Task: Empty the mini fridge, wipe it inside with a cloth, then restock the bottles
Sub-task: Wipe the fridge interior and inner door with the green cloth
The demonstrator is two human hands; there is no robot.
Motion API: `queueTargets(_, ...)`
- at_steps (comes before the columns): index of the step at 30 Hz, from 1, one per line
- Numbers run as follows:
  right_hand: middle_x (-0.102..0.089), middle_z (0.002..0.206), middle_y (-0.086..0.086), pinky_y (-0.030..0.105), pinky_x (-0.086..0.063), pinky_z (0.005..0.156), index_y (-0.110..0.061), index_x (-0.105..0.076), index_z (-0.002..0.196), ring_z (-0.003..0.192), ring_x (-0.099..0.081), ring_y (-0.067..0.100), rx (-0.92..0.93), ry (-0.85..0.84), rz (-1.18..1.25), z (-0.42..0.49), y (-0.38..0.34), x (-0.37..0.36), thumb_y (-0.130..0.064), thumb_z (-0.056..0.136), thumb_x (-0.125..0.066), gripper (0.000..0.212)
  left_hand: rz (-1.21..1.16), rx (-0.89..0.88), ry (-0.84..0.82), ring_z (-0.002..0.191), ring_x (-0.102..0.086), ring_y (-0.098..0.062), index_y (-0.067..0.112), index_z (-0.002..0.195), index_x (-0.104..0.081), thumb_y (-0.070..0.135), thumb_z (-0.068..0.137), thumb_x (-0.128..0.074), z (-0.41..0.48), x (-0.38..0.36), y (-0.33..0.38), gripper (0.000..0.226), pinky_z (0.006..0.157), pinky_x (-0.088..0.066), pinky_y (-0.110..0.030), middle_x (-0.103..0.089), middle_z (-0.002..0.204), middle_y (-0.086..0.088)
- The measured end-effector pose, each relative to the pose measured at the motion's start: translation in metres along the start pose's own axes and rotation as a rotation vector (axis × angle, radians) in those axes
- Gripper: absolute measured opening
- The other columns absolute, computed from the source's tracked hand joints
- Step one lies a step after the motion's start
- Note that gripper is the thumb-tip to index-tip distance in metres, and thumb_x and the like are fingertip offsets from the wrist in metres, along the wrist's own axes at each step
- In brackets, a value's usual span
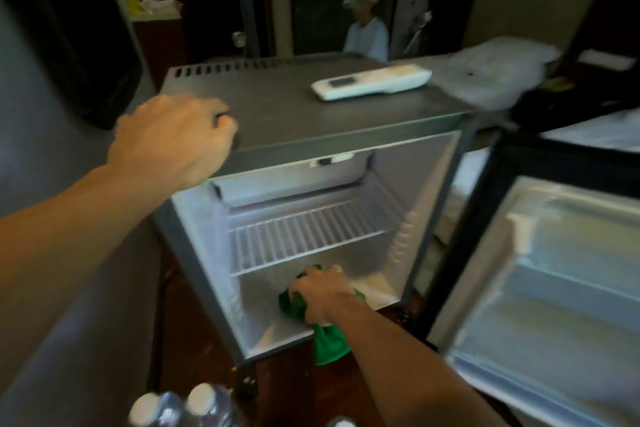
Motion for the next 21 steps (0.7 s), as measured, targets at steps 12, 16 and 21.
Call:
queueTargets(12, -0.044, 0.128, 0.003, 0.043, -0.047, 0.085, -0.04, -0.048, 0.13, 0.108, -0.051, 0.038, -0.108, 0.478, -0.012, -0.238, 0.029, 0.114, -0.035, 0.079, -0.069, 0.055, -0.282, -0.309, -0.001, 0.141, -0.022, -0.034, 0.037, 0.146, -0.032, 0.056, 0.098, -0.03, -0.081, 0.023, 0.106, 0.052, 0.115, -0.016, -0.05, -0.027, 0.155, -0.008)
queueTargets(16, -0.037, 0.137, 0.001, 0.046, -0.053, 0.081, -0.041, -0.045, 0.127, 0.111, -0.05, 0.033, -0.2, 0.564, -0.046, -0.305, 0.055, 0.109, -0.034, 0.082, -0.067, 0.051, -0.4, -0.391, -0.104, 0.138, -0.029, -0.03, 0.035, 0.149, -0.026, 0.054, 0.098, -0.031, -0.108, 0.031, 0.159, 0.054, 0.11, -0.025, -0.048, -0.032, 0.153, -0.005)
queueTargets(21, -0.034, 0.14, 0.002, 0.045, -0.052, 0.079, -0.039, -0.041, 0.132, 0.116, -0.045, 0.033, -0.22, 0.636, -0.24, -0.351, 0.091, 0.103, -0.035, 0.08, -0.068, 0.058, -0.521, -0.454, -0.172, 0.139, -0.028, -0.028, 0.032, 0.15, -0.02, 0.055, 0.098, -0.03, -0.129, 0.038, 0.205, 0.058, 0.109, -0.029, -0.048, -0.03, 0.153, -0.006)
Point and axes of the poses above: each hand's wrist, its own z-axis towards the middle knuckle, its own x-axis out of the back of the hand, y = z × x, the point moved 2 cm from there along z, towards the middle knuckle
